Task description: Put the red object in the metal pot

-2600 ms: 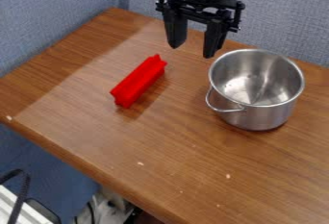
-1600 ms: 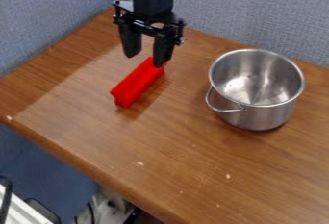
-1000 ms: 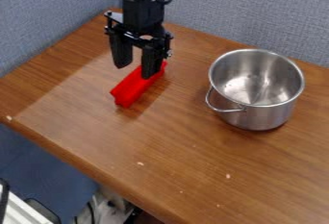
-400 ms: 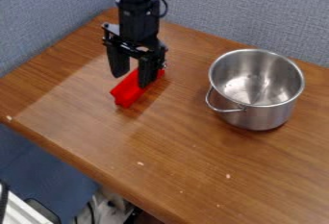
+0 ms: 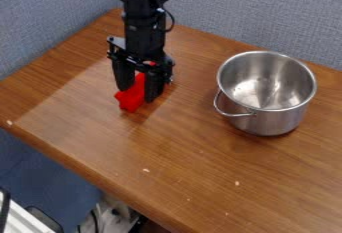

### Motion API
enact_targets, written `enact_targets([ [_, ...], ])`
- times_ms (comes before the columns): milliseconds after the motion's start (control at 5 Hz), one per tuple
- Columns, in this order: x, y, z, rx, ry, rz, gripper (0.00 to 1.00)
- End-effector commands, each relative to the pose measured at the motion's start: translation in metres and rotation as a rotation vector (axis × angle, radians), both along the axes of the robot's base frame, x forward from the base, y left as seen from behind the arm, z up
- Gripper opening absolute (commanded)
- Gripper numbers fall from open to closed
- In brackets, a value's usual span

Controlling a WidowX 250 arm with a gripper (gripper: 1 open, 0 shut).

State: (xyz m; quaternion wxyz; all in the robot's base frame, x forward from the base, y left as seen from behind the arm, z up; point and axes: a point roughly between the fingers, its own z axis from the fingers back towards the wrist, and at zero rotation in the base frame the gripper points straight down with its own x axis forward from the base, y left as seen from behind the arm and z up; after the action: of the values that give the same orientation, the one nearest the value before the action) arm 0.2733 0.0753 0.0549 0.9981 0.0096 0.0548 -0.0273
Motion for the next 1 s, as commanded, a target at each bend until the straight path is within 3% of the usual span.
enact_targets([
  [0, -0.001, 0.006, -0.004, 0.005, -0.032, -0.021, 1.0],
  [200, 0.002, 0.003, -0.012, 0.005, -0.034, 0.012, 1.0],
  [400, 0.004, -0.001, -0.021, 0.003, -0.033, 0.044, 0.0],
  [600, 0.007, -0.005, -0.029, 0.002, -0.035, 0.075, 1.0],
  [800, 0.009, -0.008, -0.021, 0.001, -0.037, 0.087, 1.0],
])
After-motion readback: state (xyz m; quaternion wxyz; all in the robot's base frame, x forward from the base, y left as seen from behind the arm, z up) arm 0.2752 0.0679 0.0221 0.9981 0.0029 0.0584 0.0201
